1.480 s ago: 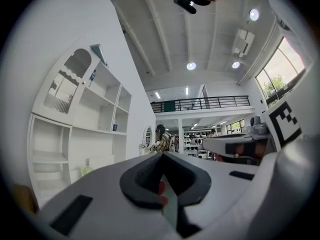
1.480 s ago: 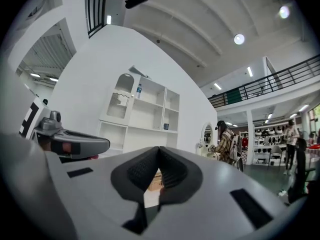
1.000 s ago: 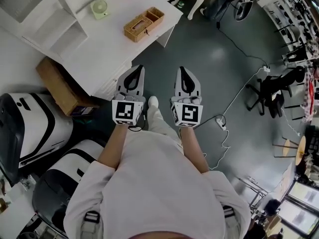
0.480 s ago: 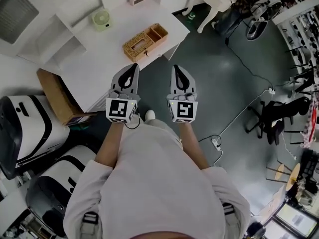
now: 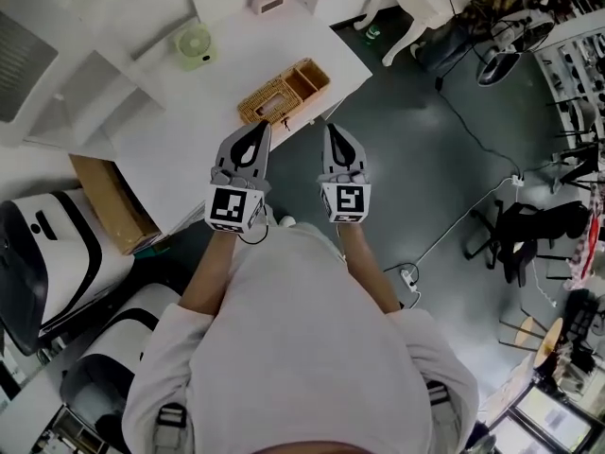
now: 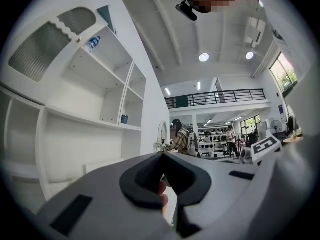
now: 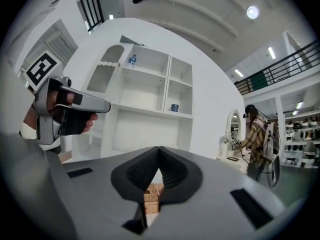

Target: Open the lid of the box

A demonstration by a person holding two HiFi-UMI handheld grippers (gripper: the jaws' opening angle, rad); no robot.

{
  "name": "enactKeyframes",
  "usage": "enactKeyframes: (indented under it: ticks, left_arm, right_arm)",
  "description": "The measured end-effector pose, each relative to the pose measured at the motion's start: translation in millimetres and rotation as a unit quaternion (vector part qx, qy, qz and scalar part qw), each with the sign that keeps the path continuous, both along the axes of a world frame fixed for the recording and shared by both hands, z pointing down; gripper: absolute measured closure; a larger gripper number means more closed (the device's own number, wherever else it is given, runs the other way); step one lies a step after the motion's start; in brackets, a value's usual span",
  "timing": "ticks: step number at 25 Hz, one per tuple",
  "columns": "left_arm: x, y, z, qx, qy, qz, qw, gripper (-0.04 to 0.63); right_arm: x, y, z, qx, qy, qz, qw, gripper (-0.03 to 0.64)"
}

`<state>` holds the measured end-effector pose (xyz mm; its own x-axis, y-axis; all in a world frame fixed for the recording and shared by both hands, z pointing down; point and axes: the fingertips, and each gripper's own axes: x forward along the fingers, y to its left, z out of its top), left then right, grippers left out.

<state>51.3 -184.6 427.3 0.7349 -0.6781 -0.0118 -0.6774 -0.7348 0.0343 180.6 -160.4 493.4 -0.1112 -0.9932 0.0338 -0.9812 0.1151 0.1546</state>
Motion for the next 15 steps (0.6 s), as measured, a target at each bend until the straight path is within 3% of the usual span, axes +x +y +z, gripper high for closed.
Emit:
enactKeyframes:
  ticks: [6,9,11,15]
  left_arm:
    - [8.8,-56.5,2.4,-0.001,0.010,0.043,0.9990,0.601]
    - [14.8,-75.1,6.5,0.000,0.007,0.062,0.9980,0.601]
    - [17.8,-84.2,6.8,0.002,0.007,0.069,0.9976,0.601]
    - [22.9,-93.1,11.0,0.004,0.005,0.069,0.9976,0.601]
  right_arm:
    - [-3.4,-50.3,3.7,0.003,-0.004,0.014,1.000,0.618]
    - [-9.2,-67.4,17.7,-0.001,-0.007,-0.005,1.000,0.618]
    - [-16.7,-75.9,36.0,-0.013,-0.011,-0.033,0.999,0.510]
    - [-28.8,-83.2,94.3,-0.051,-0.007,-0.082,0.995,0.394]
